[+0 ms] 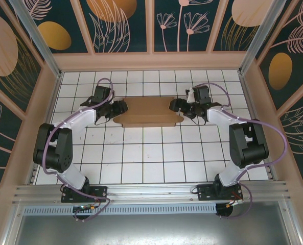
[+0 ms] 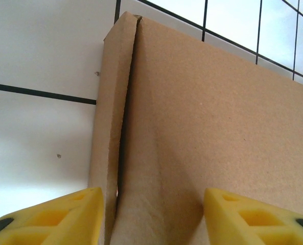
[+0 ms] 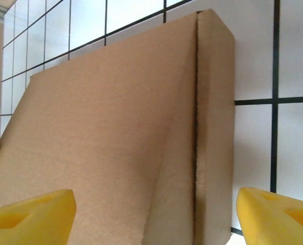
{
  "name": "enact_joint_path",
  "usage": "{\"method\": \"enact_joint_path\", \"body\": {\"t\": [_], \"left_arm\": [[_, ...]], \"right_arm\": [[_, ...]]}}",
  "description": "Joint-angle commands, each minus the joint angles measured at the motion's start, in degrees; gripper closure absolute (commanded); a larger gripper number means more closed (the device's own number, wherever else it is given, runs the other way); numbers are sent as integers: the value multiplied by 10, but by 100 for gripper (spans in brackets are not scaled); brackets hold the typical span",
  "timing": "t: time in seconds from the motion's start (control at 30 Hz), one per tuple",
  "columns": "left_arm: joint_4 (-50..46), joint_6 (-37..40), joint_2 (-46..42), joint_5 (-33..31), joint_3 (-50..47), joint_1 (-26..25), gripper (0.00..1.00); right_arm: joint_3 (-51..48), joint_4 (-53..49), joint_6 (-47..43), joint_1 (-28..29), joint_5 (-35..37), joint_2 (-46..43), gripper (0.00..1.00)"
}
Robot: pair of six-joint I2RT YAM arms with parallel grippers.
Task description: Fold the paper box
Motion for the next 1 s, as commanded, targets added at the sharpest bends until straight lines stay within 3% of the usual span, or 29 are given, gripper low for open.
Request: {"method": "enact_joint_path", "body": {"t": [0.0, 0.37, 0.97], "left_arm": [[-24, -1, 20, 31, 18, 4, 43], [-13, -23, 21, 86, 13, 5, 42], [108, -119, 10, 203, -48, 5, 48]], "right_arm": [[16, -24, 13, 1, -32, -5, 20], [-14, 6, 47, 2, -94, -10, 23], [-31, 46, 71, 6, -111, 8, 29]]}}
